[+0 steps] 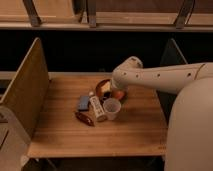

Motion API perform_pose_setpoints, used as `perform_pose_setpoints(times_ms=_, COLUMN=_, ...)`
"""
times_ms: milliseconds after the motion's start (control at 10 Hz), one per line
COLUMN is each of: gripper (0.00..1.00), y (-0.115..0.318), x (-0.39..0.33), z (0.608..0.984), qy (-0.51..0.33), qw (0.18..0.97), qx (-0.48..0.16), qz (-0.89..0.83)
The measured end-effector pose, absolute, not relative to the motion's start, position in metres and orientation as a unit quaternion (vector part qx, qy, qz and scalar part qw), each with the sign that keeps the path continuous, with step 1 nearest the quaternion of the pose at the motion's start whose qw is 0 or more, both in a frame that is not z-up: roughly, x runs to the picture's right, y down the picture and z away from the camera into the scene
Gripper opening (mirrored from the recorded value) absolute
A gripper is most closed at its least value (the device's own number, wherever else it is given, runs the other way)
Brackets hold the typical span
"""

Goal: Place the pepper on the white sponge

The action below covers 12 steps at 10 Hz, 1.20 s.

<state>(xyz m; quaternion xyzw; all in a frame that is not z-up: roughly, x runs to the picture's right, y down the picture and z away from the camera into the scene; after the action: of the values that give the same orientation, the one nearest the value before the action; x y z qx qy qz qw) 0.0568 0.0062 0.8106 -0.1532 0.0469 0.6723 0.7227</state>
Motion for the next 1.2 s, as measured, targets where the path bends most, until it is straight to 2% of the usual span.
perform_pose_setpoints(times_ms=300, gripper=0.80, y=0.000, x=0.032, z=0.808, qy=0.031, qw=0.766, qx=-0.162, qz=0.621)
perform_pose_setpoints(times_ms=600, gripper=0.80, y=-0.005, x=-0.055, z=0.794, qy=-0.016, qw=0.832, qx=-0.205, qz=0.516)
perform_pose_setpoints(times_ms=900, gripper=0.80, y=0.028, x=-0.100, z=0.777, qy=-0.021, qw=0.836, qx=-0.279, qz=0.472)
perform_pose_setpoints(times_ms=1200, gripper=0.80, y=0.036, x=-0.104, z=0.774, qy=-0.017, qw=0.834, qx=-0.292, qz=0.468)
